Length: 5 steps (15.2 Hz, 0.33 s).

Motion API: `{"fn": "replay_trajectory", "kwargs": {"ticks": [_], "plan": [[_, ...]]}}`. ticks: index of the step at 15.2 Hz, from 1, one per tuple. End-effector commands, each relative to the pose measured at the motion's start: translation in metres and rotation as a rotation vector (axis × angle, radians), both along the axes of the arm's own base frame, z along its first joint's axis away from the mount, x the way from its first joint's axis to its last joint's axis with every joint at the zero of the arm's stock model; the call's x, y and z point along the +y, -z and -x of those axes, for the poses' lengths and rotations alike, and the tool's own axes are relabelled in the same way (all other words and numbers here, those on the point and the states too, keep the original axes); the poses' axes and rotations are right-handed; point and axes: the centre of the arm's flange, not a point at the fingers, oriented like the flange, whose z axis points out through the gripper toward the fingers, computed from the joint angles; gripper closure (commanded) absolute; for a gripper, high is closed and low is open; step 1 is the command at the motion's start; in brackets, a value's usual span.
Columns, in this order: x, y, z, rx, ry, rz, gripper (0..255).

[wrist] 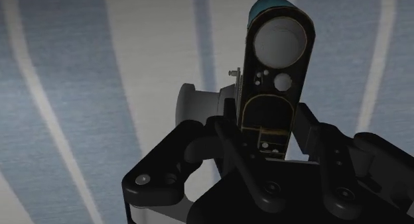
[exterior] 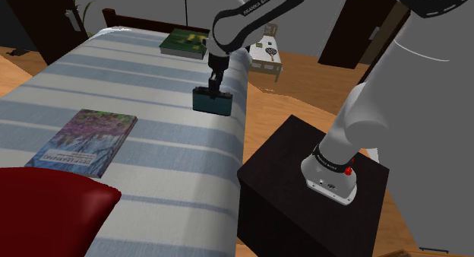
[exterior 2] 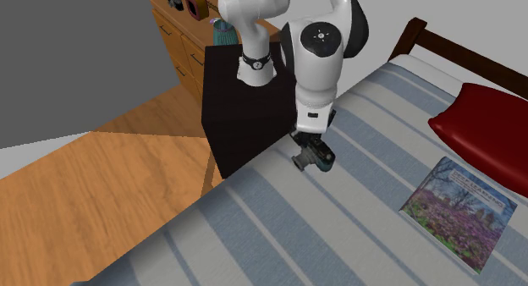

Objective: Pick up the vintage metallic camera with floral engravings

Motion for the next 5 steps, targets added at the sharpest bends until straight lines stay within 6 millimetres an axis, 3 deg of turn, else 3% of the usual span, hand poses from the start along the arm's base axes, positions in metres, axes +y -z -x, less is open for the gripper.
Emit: {"fn": "replay_trajectory", "kwargs": {"ticks": [1, 5], "plan": [[0.001, -0.012, -0.001, 0.000, 0.000, 0.000, 255], [0.001, -0.023, -0.001, 0.000, 0.000, 0.000, 255]]}}
